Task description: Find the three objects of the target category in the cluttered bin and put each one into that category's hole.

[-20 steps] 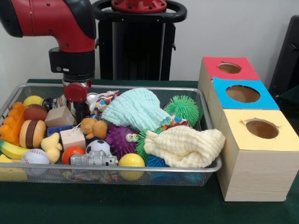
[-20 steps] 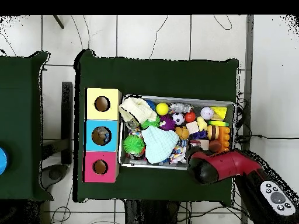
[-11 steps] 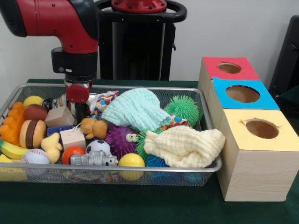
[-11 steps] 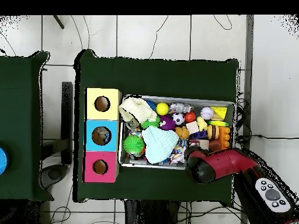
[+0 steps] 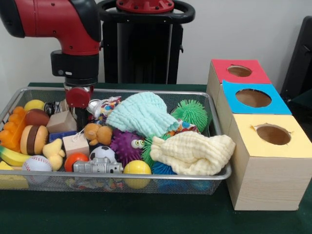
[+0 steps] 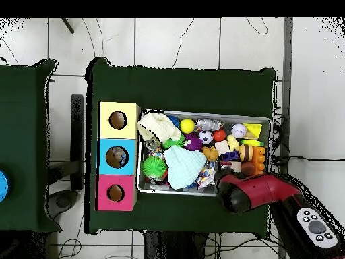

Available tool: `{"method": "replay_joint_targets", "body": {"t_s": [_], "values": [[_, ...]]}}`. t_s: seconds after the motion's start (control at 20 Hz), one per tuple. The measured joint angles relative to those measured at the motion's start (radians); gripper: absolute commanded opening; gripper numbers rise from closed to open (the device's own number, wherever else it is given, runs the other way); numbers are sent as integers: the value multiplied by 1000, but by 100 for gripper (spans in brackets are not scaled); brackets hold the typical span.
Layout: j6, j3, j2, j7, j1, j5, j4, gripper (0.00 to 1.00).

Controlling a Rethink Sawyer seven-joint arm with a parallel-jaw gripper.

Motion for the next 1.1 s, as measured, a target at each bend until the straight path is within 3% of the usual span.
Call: {"method": "replay_joint_targets", "body": {"t_s": [0.5,0.55,1.1], "values": [[-138,42,44,0,-105,-11,-12,100],[-148,44,59,0,-109,-19,-20,0],[-170,52,89,0,-117,-44,-44,0]]}}
